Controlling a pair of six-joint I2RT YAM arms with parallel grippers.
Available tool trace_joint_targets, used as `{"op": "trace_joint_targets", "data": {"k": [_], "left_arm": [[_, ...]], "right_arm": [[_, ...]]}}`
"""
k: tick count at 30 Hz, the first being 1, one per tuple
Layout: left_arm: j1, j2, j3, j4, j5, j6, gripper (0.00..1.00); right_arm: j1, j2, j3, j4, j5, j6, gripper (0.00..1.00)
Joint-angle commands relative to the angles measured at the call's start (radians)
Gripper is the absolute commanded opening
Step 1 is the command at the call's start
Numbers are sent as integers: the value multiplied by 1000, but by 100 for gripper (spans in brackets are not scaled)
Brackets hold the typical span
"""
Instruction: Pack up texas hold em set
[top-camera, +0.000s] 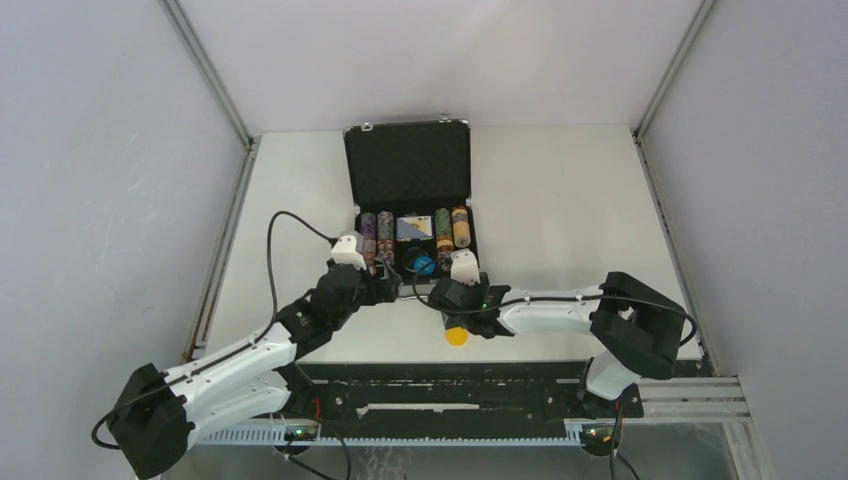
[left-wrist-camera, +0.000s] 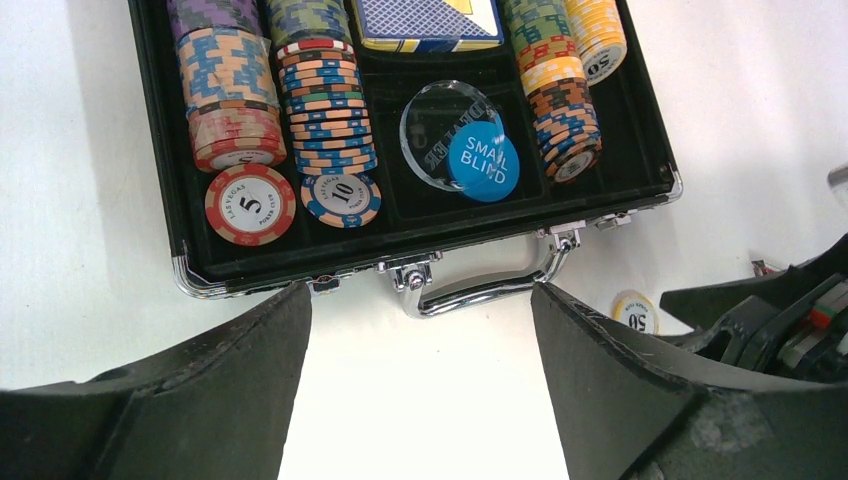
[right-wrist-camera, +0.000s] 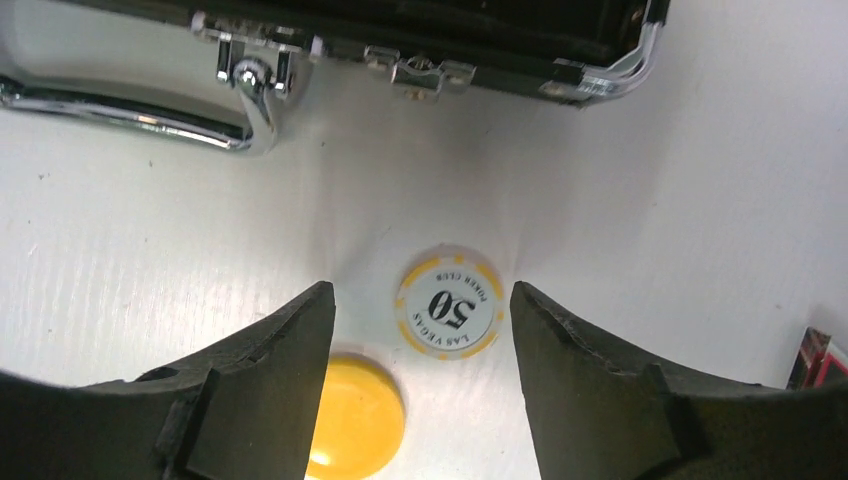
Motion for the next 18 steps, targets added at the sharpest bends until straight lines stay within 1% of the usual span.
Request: {"op": "trace_joint_targets", "data": {"k": [1,6,15,18], "left_arm": [[-4,-22,-18,20,-15,8,85],[-3,-19,-20,18,-10,6,85],[-3,-15,-18,17,-15,7,85],[-4,-15,-17,16,-20,7,86]], "right_arm": [[36,13,-10,-34,29,68,73],[37,-15,-70,4,-1,102,72],[16,23,-76,30,-32,96,71],[20,35,-76,31,-37,105,68]]}}
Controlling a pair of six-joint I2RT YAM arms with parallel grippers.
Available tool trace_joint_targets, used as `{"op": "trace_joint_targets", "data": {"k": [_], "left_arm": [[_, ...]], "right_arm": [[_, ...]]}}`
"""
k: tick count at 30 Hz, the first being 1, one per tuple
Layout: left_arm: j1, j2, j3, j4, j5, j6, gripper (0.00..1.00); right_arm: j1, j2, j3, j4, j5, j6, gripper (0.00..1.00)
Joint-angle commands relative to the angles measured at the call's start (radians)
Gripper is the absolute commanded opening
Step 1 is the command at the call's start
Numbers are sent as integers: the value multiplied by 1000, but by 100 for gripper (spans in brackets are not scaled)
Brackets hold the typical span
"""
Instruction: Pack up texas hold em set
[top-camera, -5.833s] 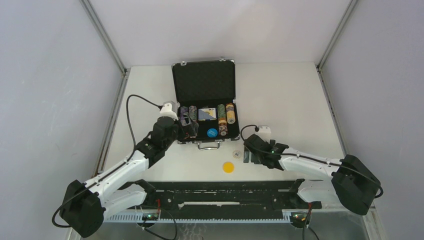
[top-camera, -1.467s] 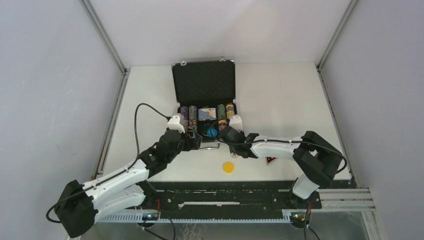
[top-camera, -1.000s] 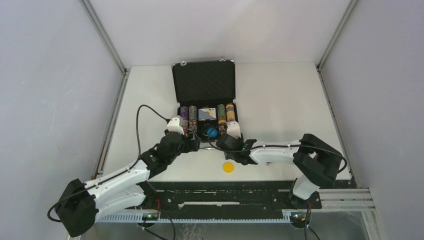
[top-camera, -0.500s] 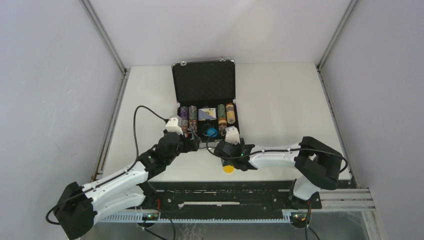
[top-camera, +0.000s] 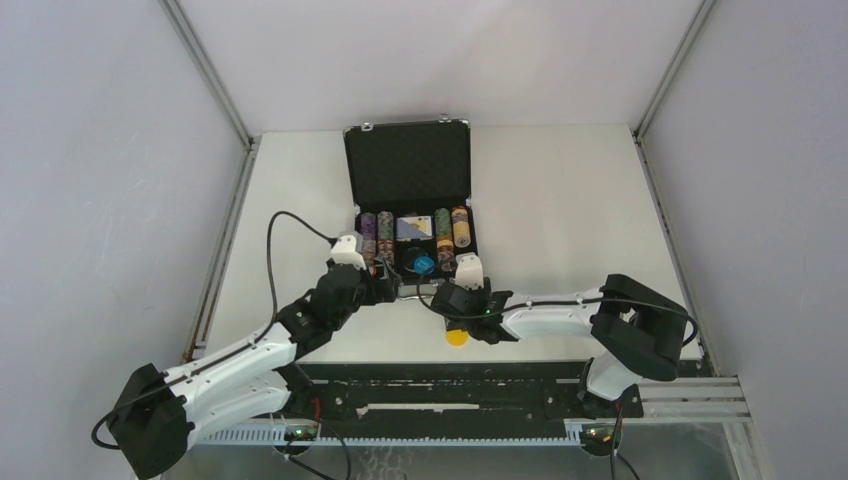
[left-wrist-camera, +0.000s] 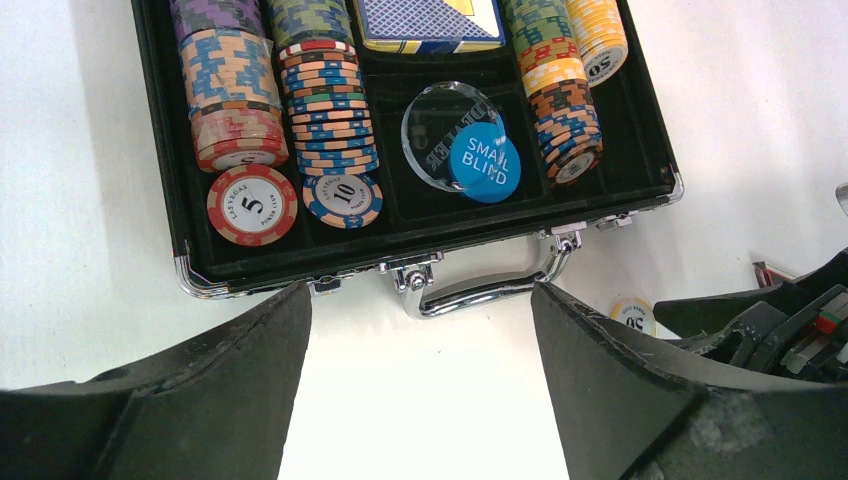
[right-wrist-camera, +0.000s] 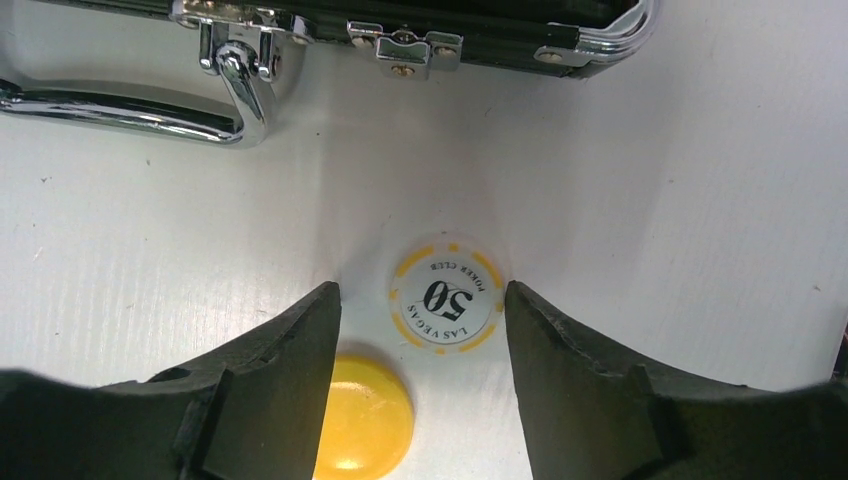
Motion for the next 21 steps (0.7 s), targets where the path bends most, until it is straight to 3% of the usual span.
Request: {"op": "trace_joint_targets", "data": {"k": [1,10,13,17,21], "left_arm": [[-4,-9,-16,18,-19,8,85],[-4,3,-10,17,-13,9,86],[-3,1,-11,16,-14,8,85],[-3,3,-10,16,-12,7,85],[-3,10,-7,16,-9,7,85]], "right_arm": [[2,46,-22,-17,-44,26,66],[26,46,-23,-63,-1,59,50],[33,46,-30,-63,0,72,50],[37,39,-31,-66,2,75,61],[39,20,-31,-80,4,75,62]]}}
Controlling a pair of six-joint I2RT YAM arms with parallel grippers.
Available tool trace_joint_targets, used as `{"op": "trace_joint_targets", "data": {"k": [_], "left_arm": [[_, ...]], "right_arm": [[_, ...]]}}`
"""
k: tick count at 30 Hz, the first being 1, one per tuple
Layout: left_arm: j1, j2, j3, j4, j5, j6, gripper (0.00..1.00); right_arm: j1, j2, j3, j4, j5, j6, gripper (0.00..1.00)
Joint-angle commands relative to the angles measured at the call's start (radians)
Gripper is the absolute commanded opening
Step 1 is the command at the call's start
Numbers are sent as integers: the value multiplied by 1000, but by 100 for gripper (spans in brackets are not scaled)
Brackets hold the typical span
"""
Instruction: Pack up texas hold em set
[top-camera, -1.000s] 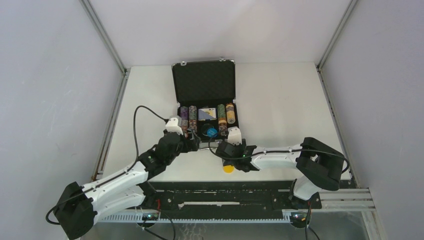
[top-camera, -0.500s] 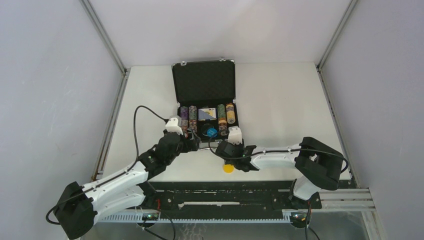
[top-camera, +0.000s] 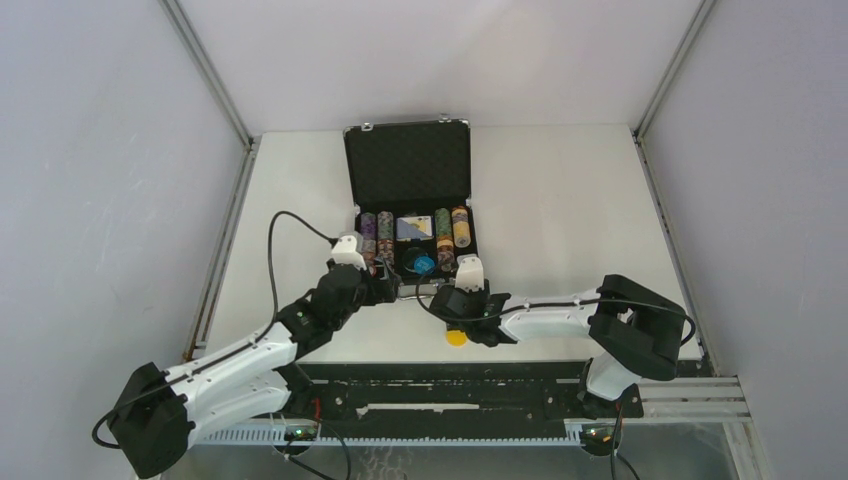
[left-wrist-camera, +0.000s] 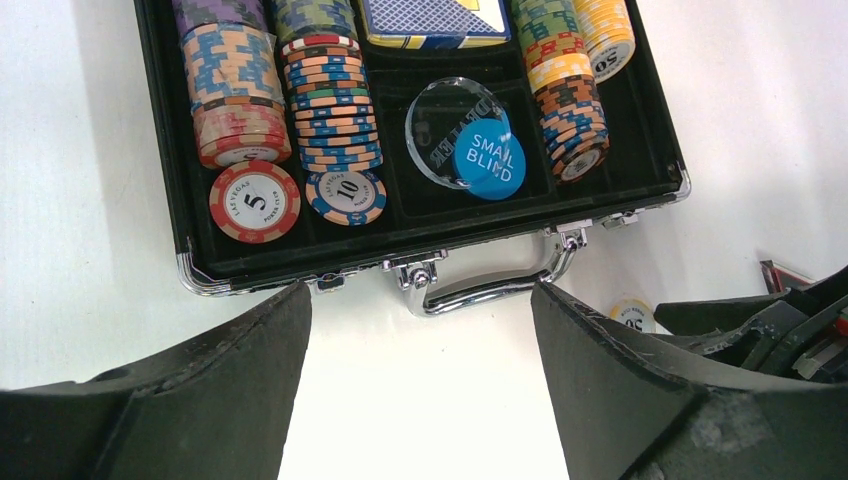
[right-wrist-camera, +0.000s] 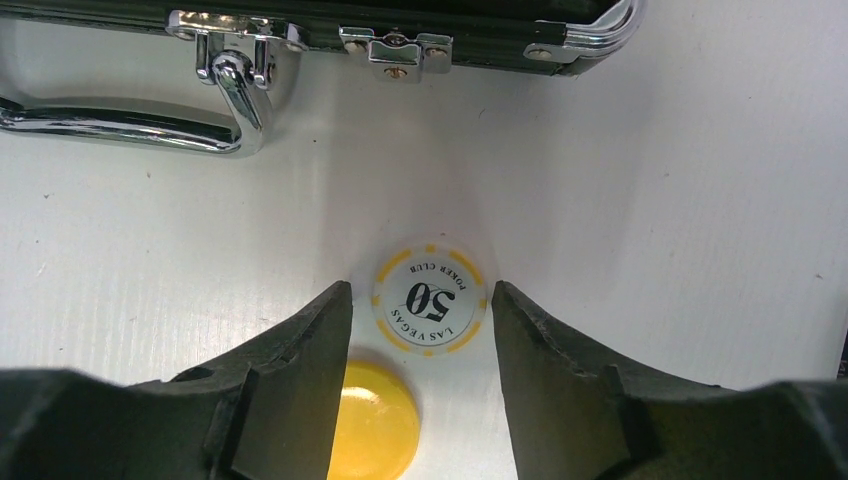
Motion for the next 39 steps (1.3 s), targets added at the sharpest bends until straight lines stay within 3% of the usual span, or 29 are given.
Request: {"op": "trace_joint_targets", "data": {"k": [1,13,22,39], "left_arm": [[-3,8,-5,20,-4,6,85],[-4,17,1,19,0,5,85],[-3,21,3,17,-2,7,85],[-3,26,6,17,0,7,85]], "right_arm": [[10,7,-32,-85,-42,23,62],[10,37,-41,-56,-69,18,59],[18,40,-41,-80,-52,35,50],[-31,-40,-26,-89,-31,-17,46]]}}
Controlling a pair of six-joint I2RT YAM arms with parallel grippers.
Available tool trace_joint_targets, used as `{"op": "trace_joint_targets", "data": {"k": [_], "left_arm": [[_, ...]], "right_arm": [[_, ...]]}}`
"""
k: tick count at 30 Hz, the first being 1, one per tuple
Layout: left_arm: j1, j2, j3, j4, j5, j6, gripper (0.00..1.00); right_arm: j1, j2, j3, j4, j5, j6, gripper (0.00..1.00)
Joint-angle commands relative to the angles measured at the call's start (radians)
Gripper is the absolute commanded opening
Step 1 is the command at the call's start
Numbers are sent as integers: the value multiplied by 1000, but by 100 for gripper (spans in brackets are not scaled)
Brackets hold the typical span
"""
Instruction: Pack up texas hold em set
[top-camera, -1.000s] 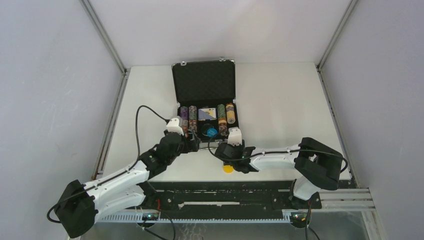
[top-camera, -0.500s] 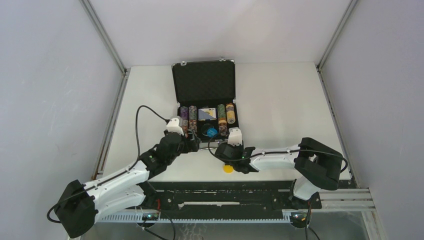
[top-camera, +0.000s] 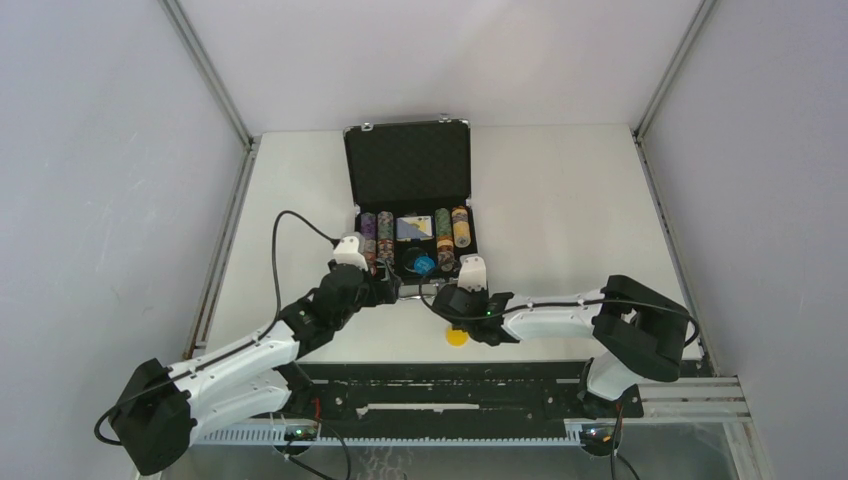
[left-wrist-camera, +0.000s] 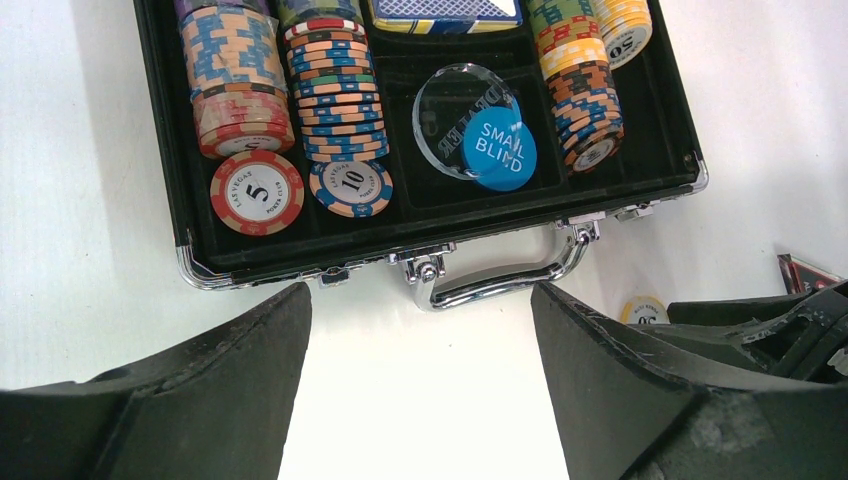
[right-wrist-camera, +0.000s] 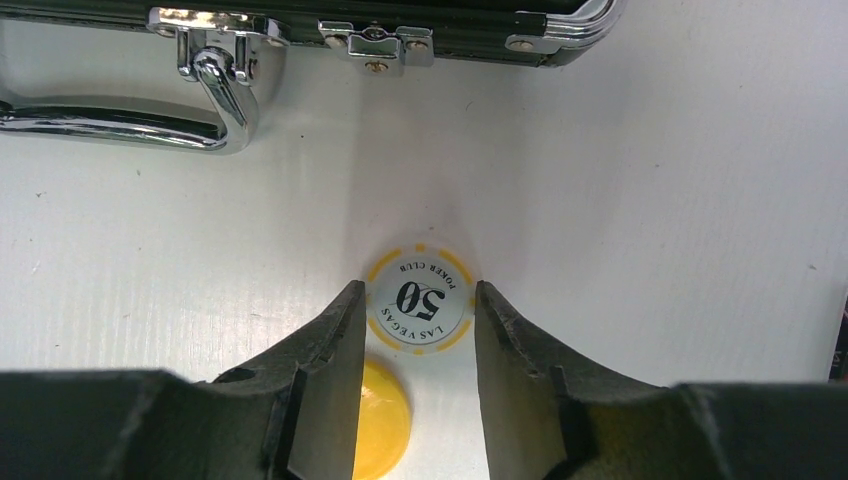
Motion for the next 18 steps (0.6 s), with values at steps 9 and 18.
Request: {"op": "trace_joint_targets", "data": {"k": [9,18], "left_arm": [[-3,2,6,22,-3,7,85],[-4,8,9,22,2,7,86]], "right_arm": [[-32,-55,11,-93,-15,-62,46],[-39,-77,33,-100,-16,-87,46]]}}
